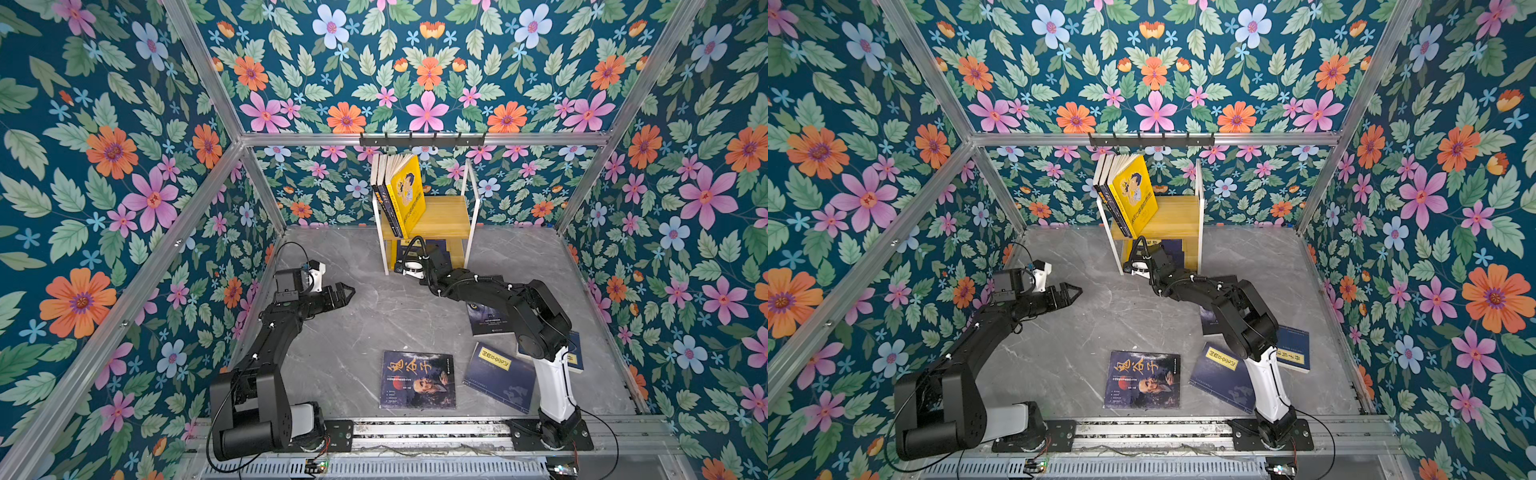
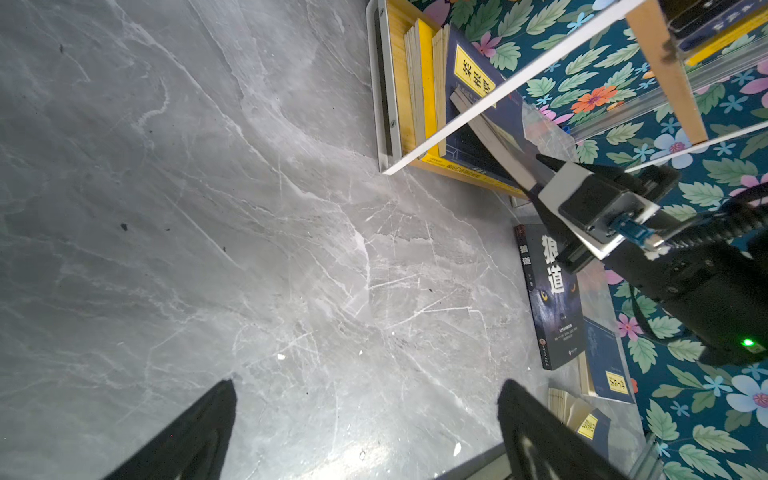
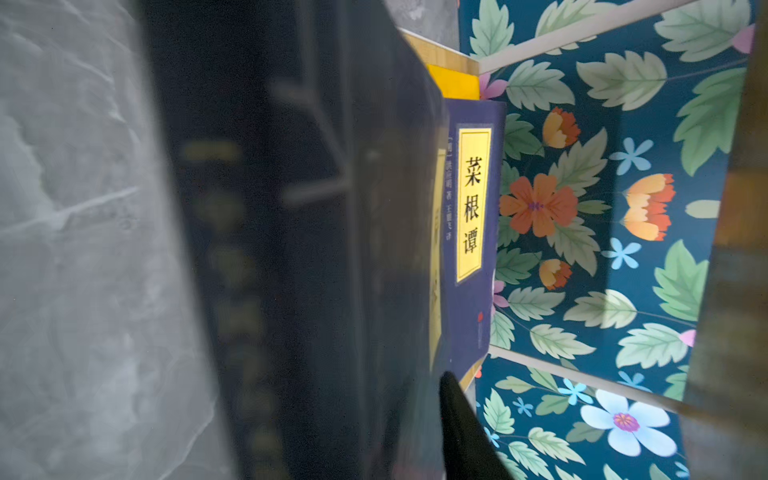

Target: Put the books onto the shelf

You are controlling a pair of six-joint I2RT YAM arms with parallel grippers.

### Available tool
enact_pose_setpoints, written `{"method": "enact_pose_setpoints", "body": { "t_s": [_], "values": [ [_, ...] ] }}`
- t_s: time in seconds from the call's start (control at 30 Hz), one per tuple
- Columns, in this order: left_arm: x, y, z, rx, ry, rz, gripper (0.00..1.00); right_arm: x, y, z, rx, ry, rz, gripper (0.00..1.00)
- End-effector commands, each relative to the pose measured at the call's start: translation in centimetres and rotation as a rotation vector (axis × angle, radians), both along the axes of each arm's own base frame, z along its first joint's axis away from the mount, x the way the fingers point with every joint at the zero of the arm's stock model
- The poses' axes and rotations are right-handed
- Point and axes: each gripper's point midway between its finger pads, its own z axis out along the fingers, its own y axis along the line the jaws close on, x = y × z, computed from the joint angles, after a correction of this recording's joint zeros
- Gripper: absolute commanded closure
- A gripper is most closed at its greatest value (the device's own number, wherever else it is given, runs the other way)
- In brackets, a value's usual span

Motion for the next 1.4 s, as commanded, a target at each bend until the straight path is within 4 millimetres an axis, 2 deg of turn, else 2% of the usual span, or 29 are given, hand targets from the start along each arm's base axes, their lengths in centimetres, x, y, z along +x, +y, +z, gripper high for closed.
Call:
{"method": "enact_pose_setpoints", "body": {
  "t_s": [0.0, 0.1, 0.2, 0.27, 0.4, 0.6, 0.9, 1.37],
  "values": [
    [0.0, 0.0, 0.1, 0.009, -0.008, -0.009, 0.0, -1.4, 0.0, -0.8, 0.009, 0.096, 0.025, 0.55],
    [0.1, -0.1, 0.1, 0.002, -0.005, -0.014, 0.0, -2.2, 0.0, -0.9, 0.012, 0.146, 0.032, 0.5],
    [0.1, 0.0, 0.0, 0.006, -0.003, -0.007, 0.0, -2.6, 0.2, -0.8, 0.022, 0.164, 0.044, 0.51],
    [0.1, 0.0, 0.0, 0.003, -0.003, -0.008, 0.0, -2.5, 0.1, -0.9, 0.016, 0.171, 0.041, 0.56],
    [0.1, 0.0, -0.1, 0.007, 0.001, -0.005, 0.0, -2.1, 0.5, -0.4, 0.017, 0.17, 0.051, 0.79],
    [0.0, 0.1, 0.1, 0.011, -0.004, -0.004, 0.0, -0.6, 0.6, 0.1, 0.022, 0.141, 0.04, 0.87],
    [-0.1, 0.1, 0.2, 0.013, -0.01, -0.001, 0.0, 2.4, 0.5, 1.0, 0.021, 0.057, 0.017, 0.9],
    [0.0, 0.2, 0.4, 0.015, -0.014, -0.001, 0.0, 3.8, 0.7, -0.2, 0.04, 0.029, 0.036, 0.89]
  ]
}}
